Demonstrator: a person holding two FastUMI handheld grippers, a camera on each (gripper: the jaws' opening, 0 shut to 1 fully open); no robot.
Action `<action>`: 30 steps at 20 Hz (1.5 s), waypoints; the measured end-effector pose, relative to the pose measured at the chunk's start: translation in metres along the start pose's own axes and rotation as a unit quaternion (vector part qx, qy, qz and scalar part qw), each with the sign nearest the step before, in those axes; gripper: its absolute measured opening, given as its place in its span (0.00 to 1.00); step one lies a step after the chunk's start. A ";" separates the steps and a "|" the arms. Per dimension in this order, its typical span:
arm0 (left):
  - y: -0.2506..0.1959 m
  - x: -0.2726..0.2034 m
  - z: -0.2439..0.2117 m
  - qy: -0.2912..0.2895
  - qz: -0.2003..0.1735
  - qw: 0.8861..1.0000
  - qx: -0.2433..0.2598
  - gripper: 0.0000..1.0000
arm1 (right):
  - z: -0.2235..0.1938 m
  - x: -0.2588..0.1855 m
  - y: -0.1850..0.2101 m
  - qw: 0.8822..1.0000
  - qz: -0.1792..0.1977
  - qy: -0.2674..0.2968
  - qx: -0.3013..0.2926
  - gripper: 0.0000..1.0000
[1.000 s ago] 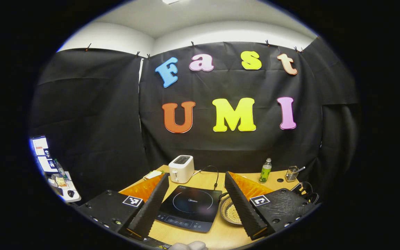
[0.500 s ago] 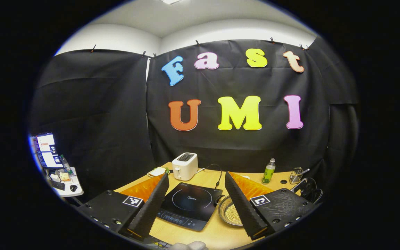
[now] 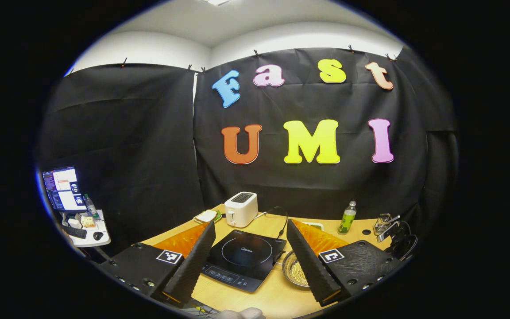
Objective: First push the handle of the pot to place it horizontally, then grasp the pot with both hands and set it on the induction cooktop.
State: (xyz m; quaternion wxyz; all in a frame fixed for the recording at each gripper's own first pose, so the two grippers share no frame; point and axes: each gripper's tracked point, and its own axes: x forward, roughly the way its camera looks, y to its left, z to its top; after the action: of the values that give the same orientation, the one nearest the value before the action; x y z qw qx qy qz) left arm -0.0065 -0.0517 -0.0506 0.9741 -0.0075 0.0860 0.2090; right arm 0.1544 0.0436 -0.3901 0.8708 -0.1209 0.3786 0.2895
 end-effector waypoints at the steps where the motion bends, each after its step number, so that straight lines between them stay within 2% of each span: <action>1: -0.001 0.001 -0.001 0.001 0.000 1.000 -0.001 0.96 | 0.001 0.001 -0.003 1.000 -0.002 0.000 -0.002 0.01; 3: -0.003 0.003 0.000 0.000 0.000 1.000 -0.001 0.96 | 0.003 0.002 -0.010 1.000 -0.009 0.000 0.001 0.04; 4: -0.003 0.004 0.000 0.001 -0.001 1.000 0.000 0.96 | 0.004 0.003 -0.012 1.000 -0.010 0.000 0.004 0.01; 6: -0.002 0.005 -0.001 0.002 -0.003 1.000 0.002 0.96 | 0.004 0.004 -0.014 1.000 -0.017 0.001 0.008 0.04; 11: 0.002 0.010 -0.003 0.004 -0.016 1.000 0.006 0.97 | 0.005 -0.007 -0.006 0.999 -0.032 -0.006 0.023 0.01; 13: 0.000 0.014 -0.006 0.006 -0.030 1.000 0.006 0.97 | 0.008 -0.014 -0.002 0.999 -0.042 -0.014 0.026 0.00; 14: 0.001 0.016 -0.006 0.004 -0.039 0.999 0.007 0.97 | 0.008 -0.019 0.000 0.998 -0.046 -0.017 0.028 0.04; 16: 0.000 0.020 -0.009 0.005 -0.057 0.998 0.009 0.97 | 0.009 -0.029 0.003 0.997 -0.059 -0.024 0.034 0.01; 19: -0.003 0.026 -0.013 0.007 -0.091 0.996 0.012 0.97 | 0.007 -0.045 0.009 0.994 -0.073 -0.041 0.068 0.02; 23: 0.002 0.033 -0.014 0.003 -0.127 0.992 0.018 0.97 | -0.005 -0.068 0.016 0.987 -0.094 -0.050 0.120 0.14; 25: 0.009 0.036 -0.022 0.006 -0.141 0.990 0.026 0.96 | -0.011 -0.081 0.021 0.983 -0.110 -0.057 0.137 0.36; 26: 0.011 0.036 -0.026 0.008 -0.149 0.988 0.026 0.97 | -0.014 -0.088 0.023 0.980 -0.120 -0.059 0.146 0.51; 27: 0.014 0.036 -0.030 0.011 -0.157 0.987 0.026 0.97 | -0.018 -0.094 0.025 0.978 -0.129 -0.063 0.155 0.55; 28: 0.017 0.036 -0.035 0.013 -0.165 0.986 0.025 0.97 | -0.021 -0.099 0.027 0.975 -0.137 -0.066 0.164 0.67; 30: 0.023 0.034 -0.047 0.020 -0.183 0.983 0.021 0.97 | -0.027 -0.112 0.031 0.967 -0.156 -0.075 0.188 0.76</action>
State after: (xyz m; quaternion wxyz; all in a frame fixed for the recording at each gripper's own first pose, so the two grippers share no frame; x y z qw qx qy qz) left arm 0.0075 -0.0195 -0.1020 0.9940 -0.0069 0.1067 0.0249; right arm 0.0587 0.0111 -0.3264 0.9381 0.0091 0.3363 0.0823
